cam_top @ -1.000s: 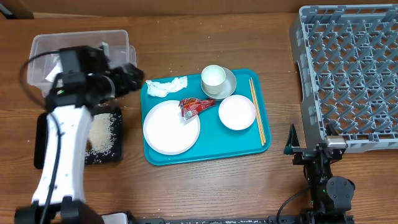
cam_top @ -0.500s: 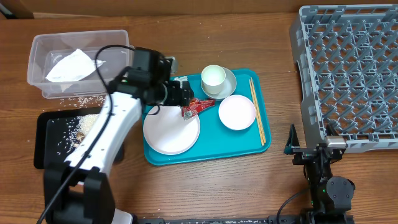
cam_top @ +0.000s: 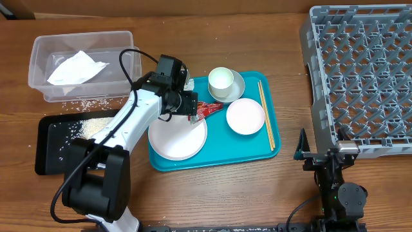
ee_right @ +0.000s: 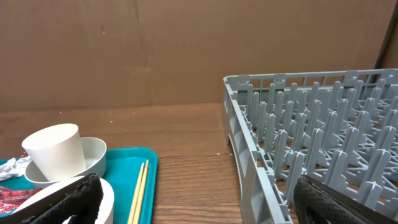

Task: Sort waste into correct bins and load items into the dishwasher
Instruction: 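Reach the left gripper to the red snack wrapper and grasp it, then carry the red wrapper to the clear bin and drop it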

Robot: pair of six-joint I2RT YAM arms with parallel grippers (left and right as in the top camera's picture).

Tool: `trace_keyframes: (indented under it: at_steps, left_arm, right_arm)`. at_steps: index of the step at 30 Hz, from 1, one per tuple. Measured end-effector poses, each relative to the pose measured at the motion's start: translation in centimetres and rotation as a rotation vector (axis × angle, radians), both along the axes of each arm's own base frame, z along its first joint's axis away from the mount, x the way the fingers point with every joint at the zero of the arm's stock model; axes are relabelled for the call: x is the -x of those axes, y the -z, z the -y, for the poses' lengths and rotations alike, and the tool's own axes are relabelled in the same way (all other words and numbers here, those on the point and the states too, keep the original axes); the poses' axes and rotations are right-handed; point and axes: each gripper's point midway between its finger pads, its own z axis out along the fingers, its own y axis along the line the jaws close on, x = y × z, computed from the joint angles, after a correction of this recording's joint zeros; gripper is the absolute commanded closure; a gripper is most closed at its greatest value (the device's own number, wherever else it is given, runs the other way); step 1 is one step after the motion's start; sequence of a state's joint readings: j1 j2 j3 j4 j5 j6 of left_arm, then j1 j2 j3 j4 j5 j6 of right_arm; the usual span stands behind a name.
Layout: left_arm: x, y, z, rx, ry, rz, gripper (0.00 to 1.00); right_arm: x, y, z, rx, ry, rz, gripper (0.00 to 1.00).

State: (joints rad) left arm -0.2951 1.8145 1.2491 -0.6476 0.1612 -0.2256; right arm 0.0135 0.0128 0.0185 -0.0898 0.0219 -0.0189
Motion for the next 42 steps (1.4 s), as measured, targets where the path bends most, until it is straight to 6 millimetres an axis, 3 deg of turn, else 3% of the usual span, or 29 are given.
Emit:
trace_keyframes:
  at_steps: [2,5,8,19,22,24,29,31,33,36,39,42]
  left_arm:
    - [-0.3,-0.2,0.3,0.017,0.005,0.014,0.40]
    - [-0.4,-0.3,0.7,0.034,0.011,0.018,0.73]
    - [-0.4,-0.3,0.8,0.041,0.014,0.016,0.93]
    - [0.0,-0.3,0.0,0.056,-0.017,-0.018,0.96]
    - [-0.7,-2.0,-1.4,0.091,-0.072,-0.006,0.96]
    - [-1.5,-4.4,-2.7,0.114,-0.111,0.037,0.96]
    - [-3.5,-14.5,-7.5,0.168,-0.235,0.257,0.96]
    - [-3.6,-18.4,-10.3,0.180,-0.302,0.351,0.96]
    - [-3.4,-21.1,-13.1,0.186,-0.377,0.417,0.96]
    - [-2.8,-22.6,-17.2,0.173,-0.514,0.459,0.96]
    - [-2.6,-22.0,-21.4,0.123,-0.690,0.456,0.96]
    - [-2.8,-20.7,-24.3,0.075,-0.825,0.435,0.96]
  right_arm:
    - [0.0,0.0,0.0,0.000,0.000,0.000,0.00]
    - [0.0,0.0,0.0,0.000,0.000,0.000,0.00]
    - [0.0,0.0,0.0,0.000,0.000,0.000,0.00]
    - [0.0,0.0,0.0,0.000,0.000,0.000,0.00]
    - [0.0,0.0,0.0,0.000,0.000,0.000,0.00]
    - [0.0,0.0,0.0,0.000,0.000,-0.001,0.00]
    - [0.0,0.0,0.0,0.000,0.000,0.000,0.00]
    - [0.0,0.0,0.0,0.000,0.000,0.000,0.00]
    - [0.0,0.0,0.0,0.000,0.000,0.000,0.00]
    - [0.0,0.0,0.0,0.000,0.000,0.000,0.00]
    - [0.0,0.0,0.0,0.000,0.000,0.000,0.00]
    - [0.0,0.0,0.0,0.000,0.000,0.000,0.00]
